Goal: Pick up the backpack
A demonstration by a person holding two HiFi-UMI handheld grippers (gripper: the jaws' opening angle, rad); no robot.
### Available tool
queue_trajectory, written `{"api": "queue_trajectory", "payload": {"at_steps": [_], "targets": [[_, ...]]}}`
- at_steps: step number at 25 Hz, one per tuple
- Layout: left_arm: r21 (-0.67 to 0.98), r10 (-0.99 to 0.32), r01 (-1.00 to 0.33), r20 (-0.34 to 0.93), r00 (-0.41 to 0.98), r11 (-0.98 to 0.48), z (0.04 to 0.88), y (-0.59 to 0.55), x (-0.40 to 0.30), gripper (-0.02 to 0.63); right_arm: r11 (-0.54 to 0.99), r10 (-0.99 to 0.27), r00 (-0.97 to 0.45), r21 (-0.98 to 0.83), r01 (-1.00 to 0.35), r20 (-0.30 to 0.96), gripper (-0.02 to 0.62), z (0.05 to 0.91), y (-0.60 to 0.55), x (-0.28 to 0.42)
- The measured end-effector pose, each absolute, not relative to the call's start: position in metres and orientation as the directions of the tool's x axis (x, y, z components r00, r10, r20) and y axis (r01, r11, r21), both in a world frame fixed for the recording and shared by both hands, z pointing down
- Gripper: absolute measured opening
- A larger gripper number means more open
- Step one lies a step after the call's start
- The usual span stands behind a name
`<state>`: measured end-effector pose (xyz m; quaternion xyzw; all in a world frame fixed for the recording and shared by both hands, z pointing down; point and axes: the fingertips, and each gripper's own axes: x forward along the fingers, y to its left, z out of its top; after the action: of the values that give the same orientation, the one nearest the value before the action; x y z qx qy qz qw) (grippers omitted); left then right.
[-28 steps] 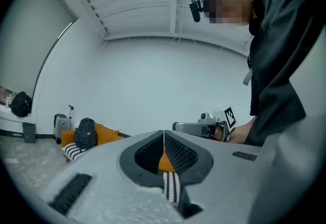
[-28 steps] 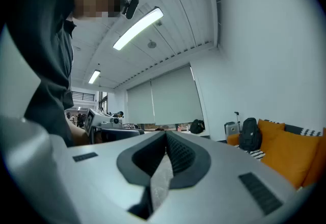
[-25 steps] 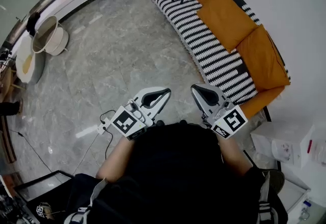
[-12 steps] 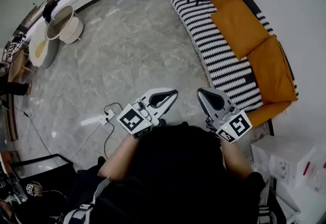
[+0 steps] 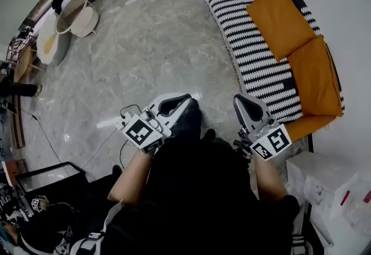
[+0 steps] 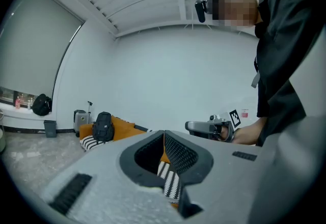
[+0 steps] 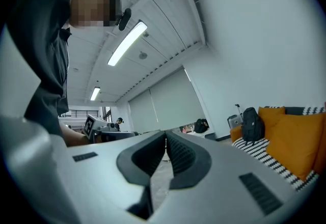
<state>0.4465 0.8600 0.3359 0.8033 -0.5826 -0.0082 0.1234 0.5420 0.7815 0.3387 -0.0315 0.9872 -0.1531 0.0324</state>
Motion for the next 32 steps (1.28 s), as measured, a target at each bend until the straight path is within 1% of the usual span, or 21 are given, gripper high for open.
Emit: {"api": "queue_trajectory", "payload": {"at_steps": [7,12,17,24,32], "targets": [[0.223,-0.934,-0.926,0.119,0.337,-0.305,0.346,0.835,0.425,0.023,0.95,-0.076,-0.996,-0.308,-0.061,-0.037,0.028,0.343,0.76,0.52],[0.242,-0.934,-0.914,0.068,0.351,-0.326,0.346,0.796,0.396,0.023,0.954,-0.077,-0.997,-0.289,-0.076,0.007,0.028,0.344,0.731,0.494],[0.258,-0.937,-0.907,0.016,0.349,-0.333,0.343,0.756,0.349,0.024,0.959,-0.079,-0.996,-0.268,-0.087,0.037,0.028,0.339,0.691,0.451],[0.268,-0.937,-0.902,-0.001,0.35,-0.337,0.346,0.718,0.274,0.023,0.967,-0.08,-0.995,-0.238,-0.091,0.056,0.028,0.33,0.649,0.374],[0.287,-0.941,-0.901,-0.012,0.337,-0.326,0.368,0.69,0.215,0.025,0.963,-0.107,-0.991,-0.238,-0.125,0.086,0.028,0.341,0.606,0.324]]}}
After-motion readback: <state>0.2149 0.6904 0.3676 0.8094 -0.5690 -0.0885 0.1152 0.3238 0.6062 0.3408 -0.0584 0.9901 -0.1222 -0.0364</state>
